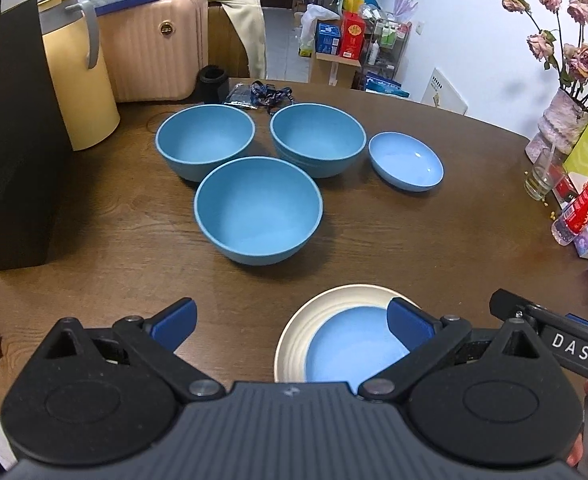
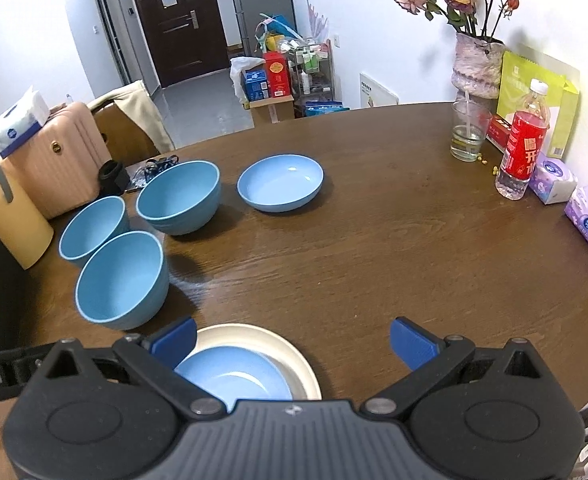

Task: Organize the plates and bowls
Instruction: 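Pull both open grippers back and up from the stacked plates, then move both grippers toward the rim of the small shallow blue plate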

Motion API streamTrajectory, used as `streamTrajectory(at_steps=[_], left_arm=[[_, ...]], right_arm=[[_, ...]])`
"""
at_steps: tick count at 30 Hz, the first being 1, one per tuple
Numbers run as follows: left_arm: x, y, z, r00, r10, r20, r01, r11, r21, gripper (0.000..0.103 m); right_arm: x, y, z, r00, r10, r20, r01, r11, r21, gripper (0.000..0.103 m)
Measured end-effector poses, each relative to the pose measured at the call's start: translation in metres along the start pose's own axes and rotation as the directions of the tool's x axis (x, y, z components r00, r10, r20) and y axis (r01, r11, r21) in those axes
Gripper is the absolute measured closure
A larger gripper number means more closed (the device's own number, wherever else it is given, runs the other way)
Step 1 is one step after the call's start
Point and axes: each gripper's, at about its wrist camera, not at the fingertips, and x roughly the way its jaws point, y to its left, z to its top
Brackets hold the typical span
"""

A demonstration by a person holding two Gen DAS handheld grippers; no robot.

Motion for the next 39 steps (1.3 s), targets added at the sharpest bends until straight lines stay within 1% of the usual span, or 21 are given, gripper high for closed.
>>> streamTrajectory(at_steps=[3, 16, 30, 39], left_arm=[[0.002, -0.008, 0.006, 1.000, -0.009, -0.001, 0.009, 1.000, -0.007, 0.000], [0.018, -0.053, 0.025, 0.999, 0.000, -0.038, -0.001, 0.999, -0.035, 0.000], [0.048, -0.101, 0.045, 0.996, 0.027, -0.087, -0.032, 0.998, -0.062, 0.000], [0.067, -0.126, 0.057, 0.993, 0.042, -0.107, -0.050, 0.996, -0.076, 0.000]], right_arm=[[0.003, -0.005, 0.006, 1.000, -0.003, 0.005, 0.003, 1.000, 0.007, 0.000], [0.016, -0.029, 0.040, 1.000, -0.001, 0.006, 0.001, 1.000, -0.008, 0.000], [0.050, -0.066, 0.078, 1.000, 0.005, -0.028, -0.005, 1.000, -0.011, 0.000], [0.075, -0.085, 0.099, 0.998, 0.013, -0.055, -0.014, 1.000, -0.009, 0.000]])
